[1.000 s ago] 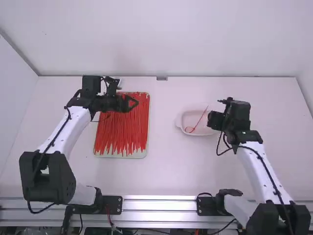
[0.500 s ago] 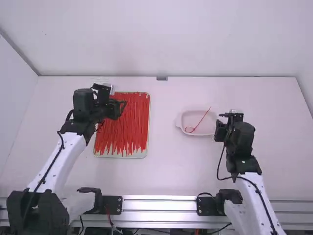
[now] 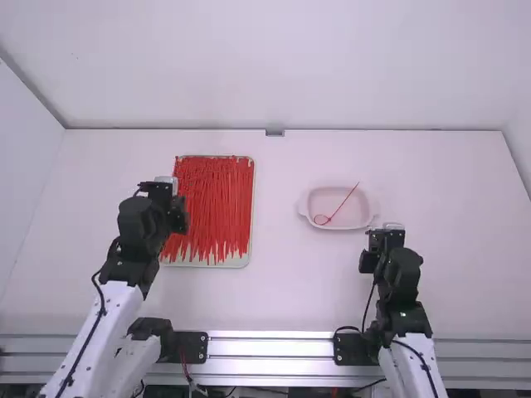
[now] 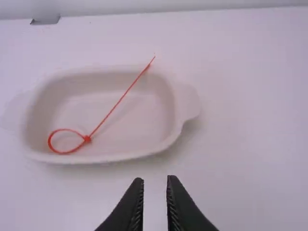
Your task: Fasten the cable tie
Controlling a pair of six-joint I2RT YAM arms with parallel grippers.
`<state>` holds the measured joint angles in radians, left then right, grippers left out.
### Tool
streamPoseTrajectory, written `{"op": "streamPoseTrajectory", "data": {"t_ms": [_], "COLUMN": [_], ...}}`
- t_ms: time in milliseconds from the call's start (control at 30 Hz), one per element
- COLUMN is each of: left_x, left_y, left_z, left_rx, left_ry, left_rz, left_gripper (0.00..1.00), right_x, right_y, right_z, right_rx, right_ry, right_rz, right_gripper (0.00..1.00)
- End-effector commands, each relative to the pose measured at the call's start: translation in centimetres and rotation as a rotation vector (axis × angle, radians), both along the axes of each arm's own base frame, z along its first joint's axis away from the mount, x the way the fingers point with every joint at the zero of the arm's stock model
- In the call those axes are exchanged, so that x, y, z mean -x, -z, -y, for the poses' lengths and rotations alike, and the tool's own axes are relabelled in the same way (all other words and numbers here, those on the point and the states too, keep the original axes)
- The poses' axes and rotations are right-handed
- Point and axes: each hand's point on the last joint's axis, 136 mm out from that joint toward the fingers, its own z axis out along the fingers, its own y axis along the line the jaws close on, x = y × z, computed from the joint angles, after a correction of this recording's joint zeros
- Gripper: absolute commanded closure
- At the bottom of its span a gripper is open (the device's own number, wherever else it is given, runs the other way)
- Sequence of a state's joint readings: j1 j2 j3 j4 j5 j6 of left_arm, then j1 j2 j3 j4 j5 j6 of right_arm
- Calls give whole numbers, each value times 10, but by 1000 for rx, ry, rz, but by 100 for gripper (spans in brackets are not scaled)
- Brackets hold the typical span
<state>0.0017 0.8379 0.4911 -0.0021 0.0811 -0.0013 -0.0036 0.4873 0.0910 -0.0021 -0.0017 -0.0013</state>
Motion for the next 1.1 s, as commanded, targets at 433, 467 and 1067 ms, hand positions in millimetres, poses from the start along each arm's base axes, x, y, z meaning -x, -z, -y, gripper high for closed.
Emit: {"op": "streamPoseTrajectory", "data": {"t_ms": [433,467,1067], "left_x": [51,53,67], "left_y": [60,65,77], "left_z": [-13,-13,-13], "left_rx": [-36,-36,-32], "left_ry": [-71,-71,-73], "left_rz": [13,13,130], "left_gripper": [100,100,100], "right_x": [4,4,5], "right_y": [-15,-19,-67], "right_z": [-1,-1,-1], "right_rx": [0,0,0], "right_ry": [-2,-2,-2], "right_rz": [164,179,391], "right_gripper": [100,100,100]}}
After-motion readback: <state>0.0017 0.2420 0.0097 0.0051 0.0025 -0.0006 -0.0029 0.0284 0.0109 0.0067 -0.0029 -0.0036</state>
